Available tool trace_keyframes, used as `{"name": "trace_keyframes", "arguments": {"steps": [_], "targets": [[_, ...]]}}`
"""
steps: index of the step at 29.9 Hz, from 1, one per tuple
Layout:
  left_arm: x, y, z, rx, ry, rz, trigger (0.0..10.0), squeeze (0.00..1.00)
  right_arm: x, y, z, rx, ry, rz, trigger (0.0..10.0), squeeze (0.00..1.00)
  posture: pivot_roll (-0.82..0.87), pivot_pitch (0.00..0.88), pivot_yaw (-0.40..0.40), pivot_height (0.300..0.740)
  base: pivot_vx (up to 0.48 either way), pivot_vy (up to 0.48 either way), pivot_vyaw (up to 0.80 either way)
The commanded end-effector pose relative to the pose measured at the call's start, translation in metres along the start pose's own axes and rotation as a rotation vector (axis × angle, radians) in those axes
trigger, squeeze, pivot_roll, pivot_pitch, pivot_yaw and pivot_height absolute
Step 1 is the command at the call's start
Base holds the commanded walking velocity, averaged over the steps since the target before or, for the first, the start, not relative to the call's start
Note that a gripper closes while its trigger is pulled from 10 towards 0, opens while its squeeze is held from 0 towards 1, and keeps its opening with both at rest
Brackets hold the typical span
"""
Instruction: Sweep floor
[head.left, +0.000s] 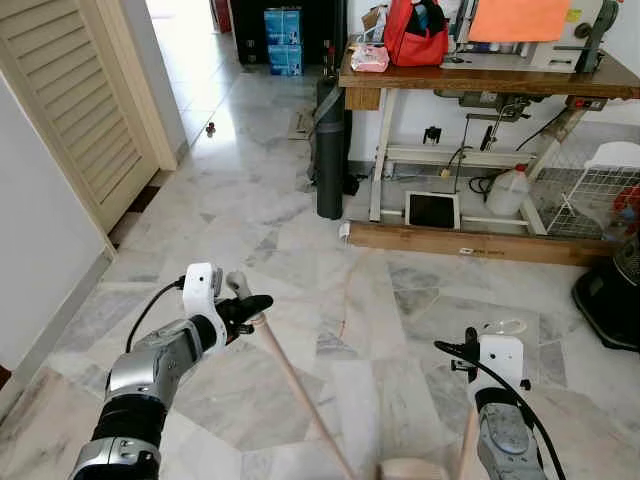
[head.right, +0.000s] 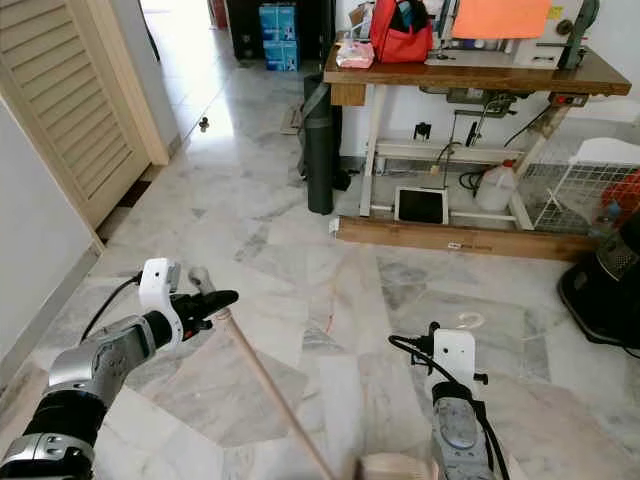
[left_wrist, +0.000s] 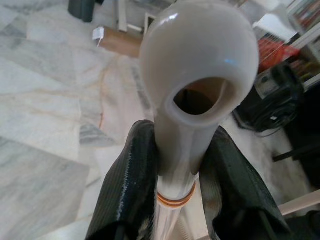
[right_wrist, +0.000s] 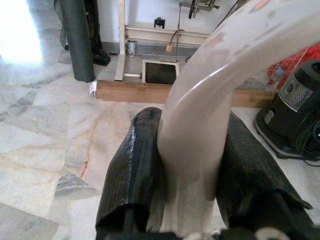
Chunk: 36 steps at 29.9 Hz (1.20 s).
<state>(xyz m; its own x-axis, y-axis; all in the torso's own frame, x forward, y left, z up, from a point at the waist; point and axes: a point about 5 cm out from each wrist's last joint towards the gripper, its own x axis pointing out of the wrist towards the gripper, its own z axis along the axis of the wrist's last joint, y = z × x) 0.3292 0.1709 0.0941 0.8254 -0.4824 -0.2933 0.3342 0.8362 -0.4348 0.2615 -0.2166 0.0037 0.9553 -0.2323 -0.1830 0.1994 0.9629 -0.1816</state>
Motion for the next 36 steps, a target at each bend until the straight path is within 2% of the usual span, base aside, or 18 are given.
{"name": "trace_keyframes", "arguments": {"steps": [1, 4, 8, 13, 17, 24, 31, 36], "targets": [[-0.001, -0.004, 0.018, -0.004, -0.058, -0.027, 10.0, 0.0, -0.007, 0.005, -0.015, 0.019, 0.087, 0.012, 10.0, 0.0, 0.06, 0.003, 0.027, 0.74, 0.0, 0.0, 0.0], [-0.002, -0.003, 0.023, 0.033, -0.102, -0.006, 10.0, 0.0, -0.006, 0.004, -0.015, 0.017, 0.088, 0.01, 10.0, 0.0, 0.06, 0.0, 0.024, 0.74, 0.0, 0.0, 0.0], [-0.006, -0.001, 0.035, 0.092, -0.21, 0.051, 10.0, 0.0, -0.004, 0.001, -0.01, 0.012, 0.064, -0.001, 10.0, 0.0, 0.06, 0.0, 0.023, 0.74, 0.0, 0.0, 0.0], [-0.013, 0.004, 0.037, 0.137, -0.284, 0.108, 10.0, 0.0, 0.0, -0.003, -0.004, 0.015, 0.027, -0.024, 10.0, 0.0, 0.06, 0.0, 0.024, 0.74, 0.0, 0.0, 0.0], [-0.023, 0.006, 0.035, 0.14, -0.342, 0.146, 10.0, 0.0, 0.004, -0.011, 0.007, 0.023, -0.038, -0.057, 10.0, 0.0, 0.06, 0.0, 0.024, 0.74, 0.0, 0.0, 0.0], [-0.032, 0.01, 0.031, 0.166, -0.359, 0.175, 10.0, 0.0, 0.011, -0.02, 0.026, 0.02, -0.138, -0.097, 10.0, 0.0, 0.06, 0.0, 0.035, 0.74, 0.0, 0.0, 0.0], [-0.039, 0.011, 0.031, 0.185, -0.373, 0.192, 10.0, 0.0, 0.015, -0.025, 0.037, 0.014, -0.185, -0.11, 10.0, 0.0, 0.06, 0.008, 0.045, 0.74, 0.0, 0.0, 0.0], [-0.047, 0.012, 0.035, 0.194, -0.397, 0.208, 10.0, 0.0, 0.023, -0.028, 0.057, 0.012, -0.269, -0.122, 10.0, 0.0, 0.07, 0.018, 0.055, 0.74, 0.0, 0.0, 0.0]]}}
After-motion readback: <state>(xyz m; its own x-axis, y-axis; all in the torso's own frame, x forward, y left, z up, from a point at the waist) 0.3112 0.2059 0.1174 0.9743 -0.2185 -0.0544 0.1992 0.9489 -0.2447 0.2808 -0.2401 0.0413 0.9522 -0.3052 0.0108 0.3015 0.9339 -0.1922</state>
